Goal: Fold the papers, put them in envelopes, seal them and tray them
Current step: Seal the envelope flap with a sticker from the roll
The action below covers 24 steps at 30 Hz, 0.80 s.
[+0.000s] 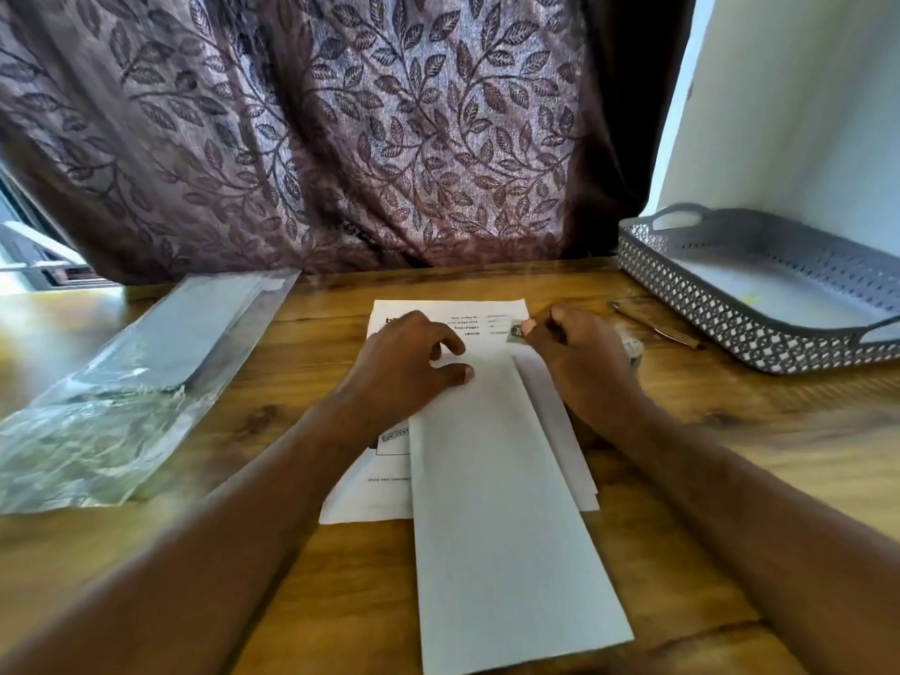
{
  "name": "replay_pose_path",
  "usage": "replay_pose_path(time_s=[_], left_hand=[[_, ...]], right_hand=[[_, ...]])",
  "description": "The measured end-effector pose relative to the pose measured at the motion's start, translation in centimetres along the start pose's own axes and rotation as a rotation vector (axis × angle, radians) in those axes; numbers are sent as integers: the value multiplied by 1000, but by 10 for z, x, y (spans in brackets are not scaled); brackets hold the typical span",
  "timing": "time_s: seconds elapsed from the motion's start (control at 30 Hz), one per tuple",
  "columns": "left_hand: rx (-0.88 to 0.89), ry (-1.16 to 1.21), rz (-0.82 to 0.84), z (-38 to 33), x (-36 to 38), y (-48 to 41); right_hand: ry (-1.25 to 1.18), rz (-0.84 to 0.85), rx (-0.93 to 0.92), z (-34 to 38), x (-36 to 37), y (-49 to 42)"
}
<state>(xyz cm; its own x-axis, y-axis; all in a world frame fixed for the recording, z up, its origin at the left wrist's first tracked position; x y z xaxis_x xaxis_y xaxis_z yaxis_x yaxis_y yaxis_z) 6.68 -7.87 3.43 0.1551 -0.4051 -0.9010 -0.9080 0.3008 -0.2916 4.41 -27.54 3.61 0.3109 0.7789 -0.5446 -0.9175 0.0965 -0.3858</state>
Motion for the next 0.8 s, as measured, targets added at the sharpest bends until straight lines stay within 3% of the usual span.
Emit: replay_pose_path(time_s=[0.07,0.13,0.2,0.3,0.57,0.8], left_hand=[[-18,7,88,-6,5,0],[-47,50,166,-7,12,1],[-44,67,172,-7,17,2],[-41,67,142,-5,19,2],[-85,134,138,0,19,-1],[-87,150,148,-1,18,-1]], right_hand=[[20,35,-28,5,1,-11],[49,180,57,5,7,-25],[107,335,138,4,16,-33],[203,436,142,6,25,-41],[306,545,173,10,30,-49],[344,526,146,7,37,-49]])
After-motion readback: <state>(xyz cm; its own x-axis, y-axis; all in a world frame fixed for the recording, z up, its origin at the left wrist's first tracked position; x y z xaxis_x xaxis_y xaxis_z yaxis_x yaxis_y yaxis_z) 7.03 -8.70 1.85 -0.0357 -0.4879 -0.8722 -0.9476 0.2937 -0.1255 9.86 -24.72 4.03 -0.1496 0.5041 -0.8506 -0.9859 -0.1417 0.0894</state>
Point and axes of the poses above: each hand's wrist, its own y-axis away from the middle knuckle, its own x-axis out of the palm, z = x × y, the point moved 4 cm from there along -y, towards the middle knuckle, and after that the axes turned 1 degree about -z, right-handed, at the moved point
